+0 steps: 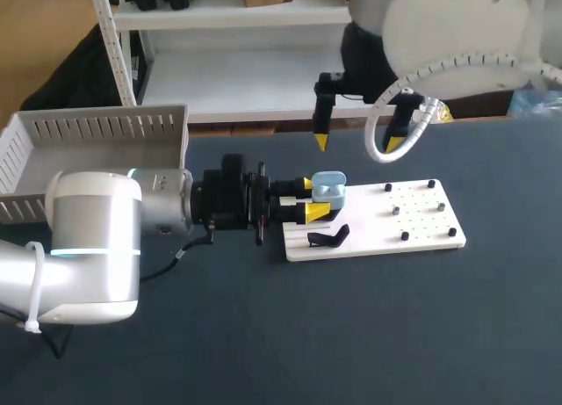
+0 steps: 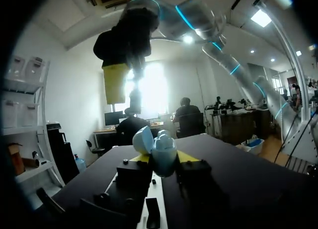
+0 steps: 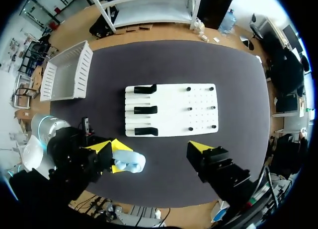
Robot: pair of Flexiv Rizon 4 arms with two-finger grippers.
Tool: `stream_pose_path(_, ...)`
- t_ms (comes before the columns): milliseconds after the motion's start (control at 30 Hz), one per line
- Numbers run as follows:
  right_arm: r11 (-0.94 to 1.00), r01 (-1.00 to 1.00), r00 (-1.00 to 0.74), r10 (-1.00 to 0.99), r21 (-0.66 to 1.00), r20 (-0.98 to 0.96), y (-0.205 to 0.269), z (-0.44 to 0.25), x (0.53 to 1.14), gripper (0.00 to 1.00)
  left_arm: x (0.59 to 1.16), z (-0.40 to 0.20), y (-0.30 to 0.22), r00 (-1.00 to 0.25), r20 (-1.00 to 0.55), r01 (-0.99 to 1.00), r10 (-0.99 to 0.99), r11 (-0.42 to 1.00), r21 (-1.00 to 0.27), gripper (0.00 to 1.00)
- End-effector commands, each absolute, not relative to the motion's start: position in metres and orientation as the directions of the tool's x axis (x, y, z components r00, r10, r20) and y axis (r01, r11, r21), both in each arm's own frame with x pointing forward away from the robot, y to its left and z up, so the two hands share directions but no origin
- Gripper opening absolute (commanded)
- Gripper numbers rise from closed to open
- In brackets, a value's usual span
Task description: Pick up each earbud case from the left stands, insert the matching earbuds, close the lid, and place the case in the box.
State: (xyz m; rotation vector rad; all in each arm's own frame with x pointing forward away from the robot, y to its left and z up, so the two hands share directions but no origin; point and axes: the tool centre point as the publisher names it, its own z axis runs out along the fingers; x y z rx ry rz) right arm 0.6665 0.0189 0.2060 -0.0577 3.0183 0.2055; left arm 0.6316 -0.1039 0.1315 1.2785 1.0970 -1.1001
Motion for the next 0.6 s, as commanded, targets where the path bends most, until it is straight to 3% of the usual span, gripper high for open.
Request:
stream_pose_path(33, 0.990, -0.029, -0.994, -0.014, 0.140, -0.108, 0.014, 0.195, 0.675, 1.00, 0.630, 0.131, -0.104, 0.151, -0.989, 0.989, -0.002, 0.002, 0.151, 0.00)
stream_pose_path(600, 0.989, -0.033, -0.999, -0.033, 0.146, 0.000, 0.006, 0.167, 0.653, 1.00, 0.630, 0.131, -0.104, 0.151, -0.989, 0.989, -0.002, 0.002, 0.151, 0.00)
